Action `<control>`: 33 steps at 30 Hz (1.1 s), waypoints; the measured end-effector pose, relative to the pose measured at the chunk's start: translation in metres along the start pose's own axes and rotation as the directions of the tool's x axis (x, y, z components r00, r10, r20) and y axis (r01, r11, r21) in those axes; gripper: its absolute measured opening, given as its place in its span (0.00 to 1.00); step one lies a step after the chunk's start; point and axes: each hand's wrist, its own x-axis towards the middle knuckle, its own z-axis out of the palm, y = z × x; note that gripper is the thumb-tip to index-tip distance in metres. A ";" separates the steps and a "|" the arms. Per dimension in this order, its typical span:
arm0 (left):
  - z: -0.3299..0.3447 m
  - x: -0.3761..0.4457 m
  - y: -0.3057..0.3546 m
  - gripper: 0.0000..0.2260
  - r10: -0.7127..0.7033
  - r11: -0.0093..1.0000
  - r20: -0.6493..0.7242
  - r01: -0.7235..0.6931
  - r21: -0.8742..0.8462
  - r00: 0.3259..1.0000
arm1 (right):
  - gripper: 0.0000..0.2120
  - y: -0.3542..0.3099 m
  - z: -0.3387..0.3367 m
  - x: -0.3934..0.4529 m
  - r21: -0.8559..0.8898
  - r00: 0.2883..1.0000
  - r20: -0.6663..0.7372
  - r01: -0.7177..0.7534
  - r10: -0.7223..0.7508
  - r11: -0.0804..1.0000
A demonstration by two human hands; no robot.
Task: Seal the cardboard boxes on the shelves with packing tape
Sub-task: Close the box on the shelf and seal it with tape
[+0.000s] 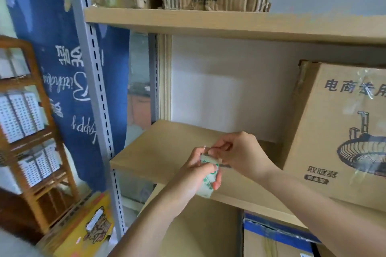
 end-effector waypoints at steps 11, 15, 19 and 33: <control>-0.040 -0.040 -0.045 0.09 -0.397 0.917 -0.113 0.398 -0.015 0.911 | 0.05 -0.014 0.079 -0.007 -0.026 0.994 0.101 0.035 -0.032 0.999; -0.039 -0.024 -0.058 0.06 -0.461 0.876 -0.194 0.479 0.053 0.866 | 0.05 0.003 0.106 -0.012 -0.525 0.981 0.055 0.188 -0.188 0.830; -0.040 -0.016 -0.061 0.08 -0.459 0.883 -0.251 0.470 -0.021 0.852 | 0.24 0.017 0.103 -0.001 -0.593 0.991 -0.056 0.066 -0.122 0.803; 0.092 0.014 0.066 0.45 0.575 0.636 0.064 -0.496 0.592 0.815 | 0.09 0.024 -0.039 -0.088 -0.698 0.498 -0.606 0.041 -0.620 0.715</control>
